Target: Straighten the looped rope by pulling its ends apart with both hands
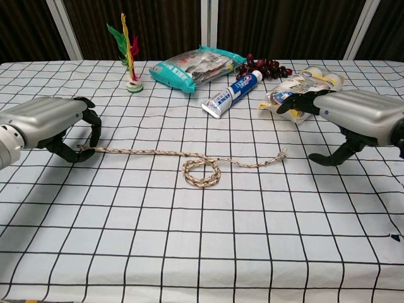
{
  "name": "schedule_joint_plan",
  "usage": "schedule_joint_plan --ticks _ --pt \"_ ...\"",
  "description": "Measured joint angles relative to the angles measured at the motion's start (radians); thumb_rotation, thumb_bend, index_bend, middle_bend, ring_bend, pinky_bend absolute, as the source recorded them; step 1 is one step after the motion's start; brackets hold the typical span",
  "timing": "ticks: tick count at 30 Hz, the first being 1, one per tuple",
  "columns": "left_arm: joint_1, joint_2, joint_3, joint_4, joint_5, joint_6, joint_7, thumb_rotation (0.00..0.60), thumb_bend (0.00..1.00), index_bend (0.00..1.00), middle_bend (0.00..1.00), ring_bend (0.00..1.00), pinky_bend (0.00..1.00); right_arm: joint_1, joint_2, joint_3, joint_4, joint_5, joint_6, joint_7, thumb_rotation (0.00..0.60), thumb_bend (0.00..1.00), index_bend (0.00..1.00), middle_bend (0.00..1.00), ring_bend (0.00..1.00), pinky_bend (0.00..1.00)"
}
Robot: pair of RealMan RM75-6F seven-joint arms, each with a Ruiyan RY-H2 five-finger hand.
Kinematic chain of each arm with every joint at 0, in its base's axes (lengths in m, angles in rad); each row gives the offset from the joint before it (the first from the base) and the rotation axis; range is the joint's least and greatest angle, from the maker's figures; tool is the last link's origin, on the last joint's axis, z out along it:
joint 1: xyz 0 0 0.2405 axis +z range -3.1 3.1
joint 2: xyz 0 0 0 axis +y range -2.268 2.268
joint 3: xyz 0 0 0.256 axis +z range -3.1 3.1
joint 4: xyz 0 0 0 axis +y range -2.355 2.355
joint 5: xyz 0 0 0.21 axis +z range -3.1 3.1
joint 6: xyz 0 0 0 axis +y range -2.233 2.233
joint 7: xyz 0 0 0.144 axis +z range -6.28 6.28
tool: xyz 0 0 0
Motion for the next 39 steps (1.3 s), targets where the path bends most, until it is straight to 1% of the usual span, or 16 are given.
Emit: schedule_joint_plan --ticks 6,18,24,31,39 --pt "-0.002 -0.002 -0.002 0.004 -0.001 -0.004 -0.001 0.600 0.42 0.63 0.33 0.08 0.18 0.036 -0.056 -0.003 0.043 0.027 -0.032 0.020 0.600 0.29 0.20 0.05 0.00 0.00" --pt "0.004 0.007 -0.002 0.004 0.005 0.000 -0.016 0.600 0.42 0.64 0.33 0.08 0.18 0.077 -0.134 -0.015 0.117 0.044 -0.035 0.033 0.600 0.29 0.30 0.06 0.00 0.00" --pt "0.004 0.011 -0.005 0.005 0.004 -0.003 -0.019 0.600 0.42 0.64 0.33 0.08 0.18 0.091 -0.164 -0.018 0.148 0.049 -0.029 0.038 0.600 0.29 0.34 0.07 0.00 0.00" --pt "0.006 0.014 -0.005 0.005 0.001 -0.006 -0.022 0.600 0.42 0.64 0.33 0.08 0.18 0.100 -0.194 -0.020 0.182 0.055 -0.015 0.043 0.600 0.30 0.42 0.08 0.00 0.00" --pt "0.007 0.018 -0.006 0.003 0.003 -0.003 -0.022 0.600 0.42 0.64 0.33 0.08 0.18 0.108 -0.211 -0.023 0.201 0.058 -0.007 0.048 0.600 0.30 0.48 0.08 0.00 0.00"
